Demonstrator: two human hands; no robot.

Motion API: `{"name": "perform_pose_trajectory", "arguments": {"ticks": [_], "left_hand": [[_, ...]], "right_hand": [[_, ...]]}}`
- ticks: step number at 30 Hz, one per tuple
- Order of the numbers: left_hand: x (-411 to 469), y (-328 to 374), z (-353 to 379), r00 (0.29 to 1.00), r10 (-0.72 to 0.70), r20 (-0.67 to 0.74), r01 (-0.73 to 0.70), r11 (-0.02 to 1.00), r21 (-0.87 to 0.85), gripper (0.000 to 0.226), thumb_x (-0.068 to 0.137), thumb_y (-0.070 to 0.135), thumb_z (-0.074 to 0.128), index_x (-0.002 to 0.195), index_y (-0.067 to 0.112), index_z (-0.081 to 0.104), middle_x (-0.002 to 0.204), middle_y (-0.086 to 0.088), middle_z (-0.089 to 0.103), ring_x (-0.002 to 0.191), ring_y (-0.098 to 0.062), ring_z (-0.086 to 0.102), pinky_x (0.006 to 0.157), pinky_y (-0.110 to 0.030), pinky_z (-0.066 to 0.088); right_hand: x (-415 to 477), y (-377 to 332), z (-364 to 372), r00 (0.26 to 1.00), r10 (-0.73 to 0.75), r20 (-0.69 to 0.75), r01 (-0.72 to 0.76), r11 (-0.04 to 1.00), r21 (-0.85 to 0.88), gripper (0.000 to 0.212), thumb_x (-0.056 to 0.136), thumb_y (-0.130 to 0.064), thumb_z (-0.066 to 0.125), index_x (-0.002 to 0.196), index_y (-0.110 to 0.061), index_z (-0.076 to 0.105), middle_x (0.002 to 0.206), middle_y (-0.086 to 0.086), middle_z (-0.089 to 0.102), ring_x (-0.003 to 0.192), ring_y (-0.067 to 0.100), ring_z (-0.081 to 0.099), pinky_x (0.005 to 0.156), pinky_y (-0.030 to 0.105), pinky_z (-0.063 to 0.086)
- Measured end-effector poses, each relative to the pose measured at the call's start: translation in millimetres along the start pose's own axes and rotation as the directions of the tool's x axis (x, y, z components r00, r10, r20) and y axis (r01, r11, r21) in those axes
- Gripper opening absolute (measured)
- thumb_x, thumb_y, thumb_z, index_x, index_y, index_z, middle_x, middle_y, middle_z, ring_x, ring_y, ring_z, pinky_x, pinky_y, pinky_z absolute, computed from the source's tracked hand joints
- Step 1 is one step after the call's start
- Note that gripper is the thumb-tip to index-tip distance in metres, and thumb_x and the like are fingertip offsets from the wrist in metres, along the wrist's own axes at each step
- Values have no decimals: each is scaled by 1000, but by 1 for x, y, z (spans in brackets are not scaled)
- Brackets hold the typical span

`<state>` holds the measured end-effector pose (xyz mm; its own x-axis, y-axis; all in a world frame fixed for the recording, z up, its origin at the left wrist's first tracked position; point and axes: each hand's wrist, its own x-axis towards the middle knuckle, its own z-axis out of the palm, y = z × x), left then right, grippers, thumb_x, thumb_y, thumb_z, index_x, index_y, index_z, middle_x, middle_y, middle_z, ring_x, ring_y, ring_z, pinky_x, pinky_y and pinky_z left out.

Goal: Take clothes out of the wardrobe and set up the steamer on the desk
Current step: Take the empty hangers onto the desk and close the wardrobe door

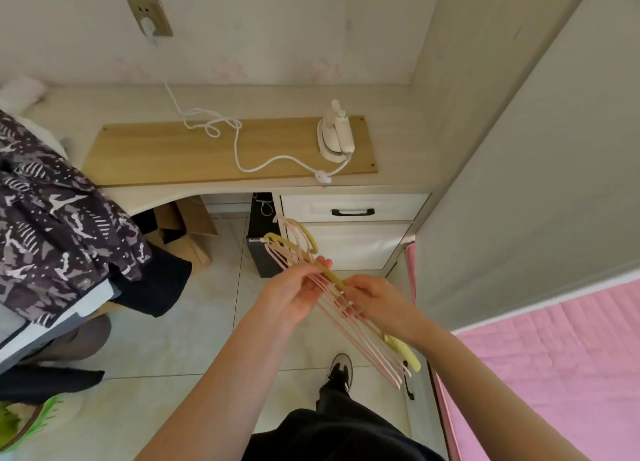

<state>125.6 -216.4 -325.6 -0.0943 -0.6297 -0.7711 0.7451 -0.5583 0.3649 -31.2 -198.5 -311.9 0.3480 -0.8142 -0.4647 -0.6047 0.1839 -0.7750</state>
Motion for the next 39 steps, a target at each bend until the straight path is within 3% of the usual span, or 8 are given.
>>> {"name": "perform_pose_trajectory", "arguments": {"ticks": [3, 7, 12, 17, 23, 29, 35, 39], "left_hand": [[18, -6, 30, 1000, -12, -14, 13, 997, 73, 26, 87, -18, 48, 106, -1, 54, 92, -17, 60, 83, -23, 62, 69, -33, 54], [43, -16, 67, 1000, 8, -18, -5, 992, 124, 27, 88, -17, 47, 108, -2, 56, 102, -18, 61, 86, -23, 62, 73, -35, 52], [64, -23, 119, 1000, 14, -7, -12, 973, 229, 17, 93, -7, 50, 101, -1, 64, 95, -10, 65, 80, -18, 62, 68, -30, 53], [79, -18, 164, 991, -72, 109, 26, 926, 377, 16, 92, 1, 55, 102, 2, 68, 85, -7, 71, 64, -16, 65, 56, -30, 50], [118, 8, 205, 959, -139, 246, 2, 874, 485, 23, 90, -7, 54, 112, -10, 61, 104, -18, 66, 91, -23, 65, 70, -27, 59], [153, 53, 233, 899, -210, 385, -103, 753, 650, 11, 89, -9, 56, 92, -6, 66, 90, -16, 70, 78, -18, 70, 73, -26, 59], [181, 100, 249, 900, -145, 411, -303, 468, 830, 15, 78, 4, 75, 90, -2, 69, 90, -17, 72, 84, -22, 72, 79, -26, 57], [186, 128, 254, 849, 102, 518, -518, -32, 855, 61, 71, 33, 83, 123, 21, 54, 103, 2, 66, 89, -11, 64, 76, -23, 47]], "right_hand": [[20, -2, -27, 996, 82, 39, -86, 989, 123, 32, 97, -27, 47, 93, -1, 66, 73, -1, 67, 67, 13, 65, 67, 27, 51], [36, 4, -63, 991, 132, 16, -133, 988, 78, 28, 98, -17, 43, 90, 2, 63, 73, 3, 69, 62, 12, 66, 61, 21, 51], [43, 11, -100, 975, 211, -65, -184, 939, 292, 22, 99, -17, 43, 92, -4, 59, 86, 11, 70, 78, 24, 72, 69, 32, 59], [47, 13, -131, 952, 262, -159, -171, 883, 436, 21, 98, -12, 44, 88, -5, 62, 79, 12, 71, 68, 21, 70, 63, 28, 58], [69, 10, -167, 902, 353, -249, -151, 798, 584, 19, 96, -10, 49, 90, -2, 66, 73, 9, 68, 61, 16, 64, 62, 24, 53], [106, -5, -181, 870, 406, -280, -127, 733, 668, 20, 96, -12, 50, 93, 0, 66, 69, 6, 62, 60, 16, 57, 62, 26, 48], [141, -24, -183, 847, 431, -312, -71, 672, 737, 24, 96, -12, 51, 80, -3, 66, 75, 19, 55, 58, 20, 50, 66, 33, 42], [162, -31, -185, 833, 446, -328, -78, 680, 729, 25, 96, -15, 51, 79, -4, 66, 74, 18, 56, 60, 20, 49, 68, 34, 40]]}}
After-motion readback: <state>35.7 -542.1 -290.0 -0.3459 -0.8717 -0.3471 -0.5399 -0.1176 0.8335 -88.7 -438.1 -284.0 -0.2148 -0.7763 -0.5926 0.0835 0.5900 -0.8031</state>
